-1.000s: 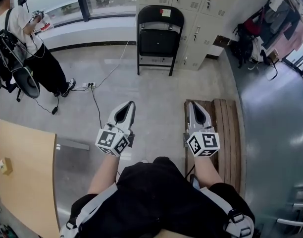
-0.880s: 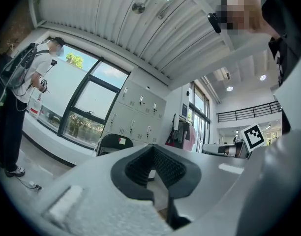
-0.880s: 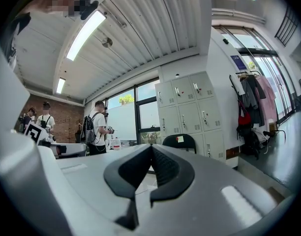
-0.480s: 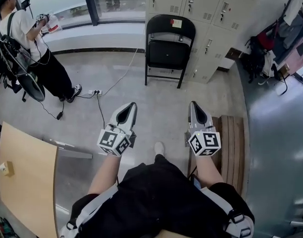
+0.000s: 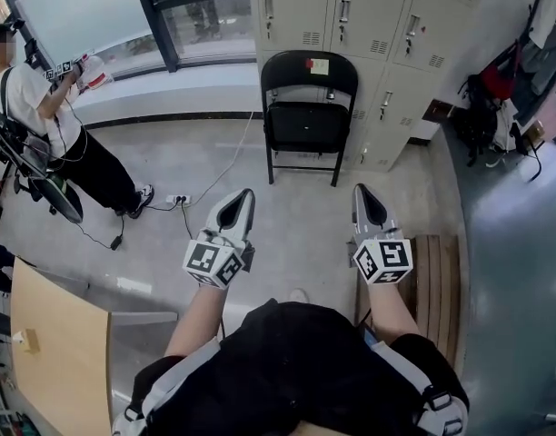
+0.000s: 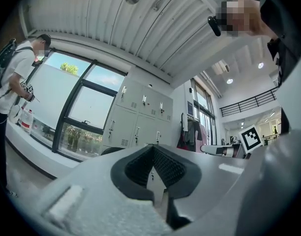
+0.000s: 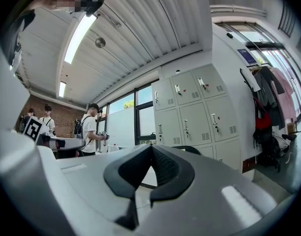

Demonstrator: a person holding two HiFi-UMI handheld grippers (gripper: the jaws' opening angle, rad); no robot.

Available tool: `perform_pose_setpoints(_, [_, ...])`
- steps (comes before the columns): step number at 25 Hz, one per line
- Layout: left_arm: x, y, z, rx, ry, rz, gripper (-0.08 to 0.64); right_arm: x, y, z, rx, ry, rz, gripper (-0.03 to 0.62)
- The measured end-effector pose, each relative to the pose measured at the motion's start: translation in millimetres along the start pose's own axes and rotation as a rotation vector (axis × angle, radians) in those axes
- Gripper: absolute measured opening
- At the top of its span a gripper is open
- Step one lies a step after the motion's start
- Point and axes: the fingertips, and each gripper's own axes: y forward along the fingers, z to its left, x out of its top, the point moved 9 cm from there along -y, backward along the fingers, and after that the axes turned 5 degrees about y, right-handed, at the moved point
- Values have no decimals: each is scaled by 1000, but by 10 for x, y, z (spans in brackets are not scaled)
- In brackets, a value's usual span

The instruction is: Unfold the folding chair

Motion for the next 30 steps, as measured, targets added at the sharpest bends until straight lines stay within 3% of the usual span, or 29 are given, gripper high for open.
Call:
perform_pose_setpoints(6, [-140, 604, 97, 16, -5, 21, 0, -10, 375, -422, -4, 33, 20, 3])
perform_pose_setpoints(13, [-313, 961, 262, 31, -47, 46, 0, -84, 767, -695, 6, 50, 66, 3])
perform_pose_setpoints(20, [-414, 1396, 738, 30, -29, 49, 0, -123, 1373, -778, 17, 31, 75, 3])
perform_pose_setpoints(30, [-464, 2193, 1450, -28, -48, 46, 0, -51, 2228, -945, -40, 16, 74, 3])
